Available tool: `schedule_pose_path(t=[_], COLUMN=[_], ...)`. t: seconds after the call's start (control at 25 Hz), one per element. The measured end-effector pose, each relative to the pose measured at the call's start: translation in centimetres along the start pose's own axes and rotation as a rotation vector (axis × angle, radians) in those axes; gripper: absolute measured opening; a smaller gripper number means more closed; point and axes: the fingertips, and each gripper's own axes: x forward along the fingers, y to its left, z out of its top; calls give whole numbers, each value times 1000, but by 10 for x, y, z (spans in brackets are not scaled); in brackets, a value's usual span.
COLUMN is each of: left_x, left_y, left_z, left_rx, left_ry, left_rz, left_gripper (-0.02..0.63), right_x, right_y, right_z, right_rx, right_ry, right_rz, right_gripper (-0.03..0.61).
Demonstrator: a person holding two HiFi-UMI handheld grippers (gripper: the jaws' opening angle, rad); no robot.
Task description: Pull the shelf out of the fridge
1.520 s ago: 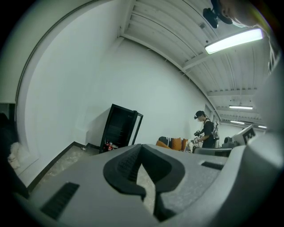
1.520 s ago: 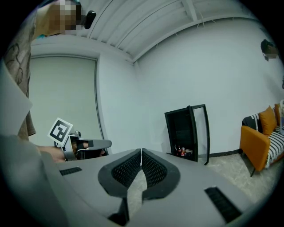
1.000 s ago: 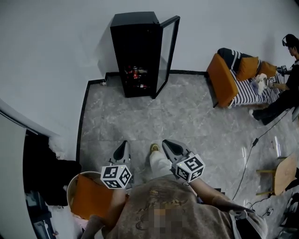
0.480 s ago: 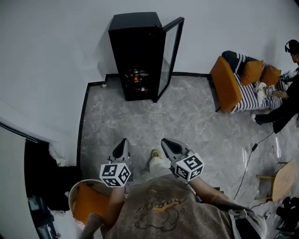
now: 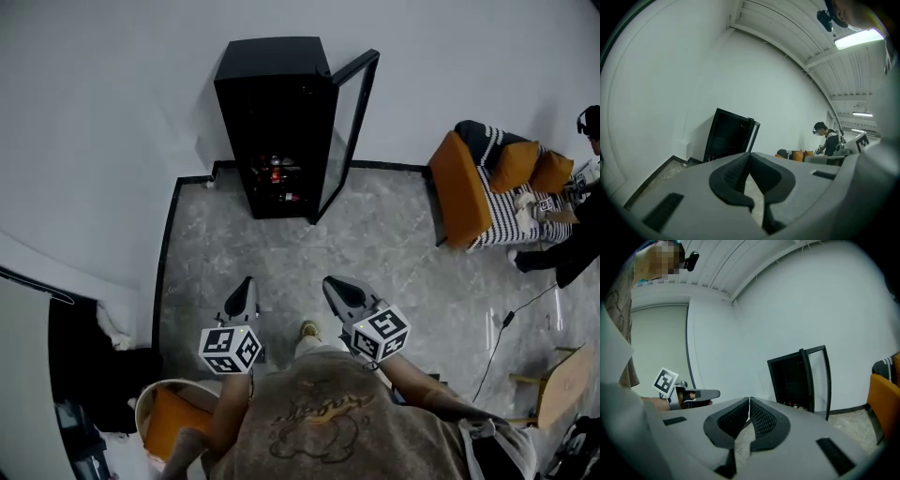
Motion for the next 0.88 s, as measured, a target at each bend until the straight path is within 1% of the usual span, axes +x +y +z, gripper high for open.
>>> schedule_pose_path(t=[0.24,0.44,0.88], left_x=[42,62,98], left_y=[8,14,26], left_z=[17,23,34], left_rx=[-4,-11,0], left_ry=[-17,-20,-16], left_rz=[39,72,75], left_gripper=[6,6,6], right_x=[31,47,78], right_y=[-37,-56,-80], right_z=[17,22,29], right_rx=[-2,9,15], right_ry=[7,17,27], right_rz=[44,73,91], right_gripper=[21,21,21])
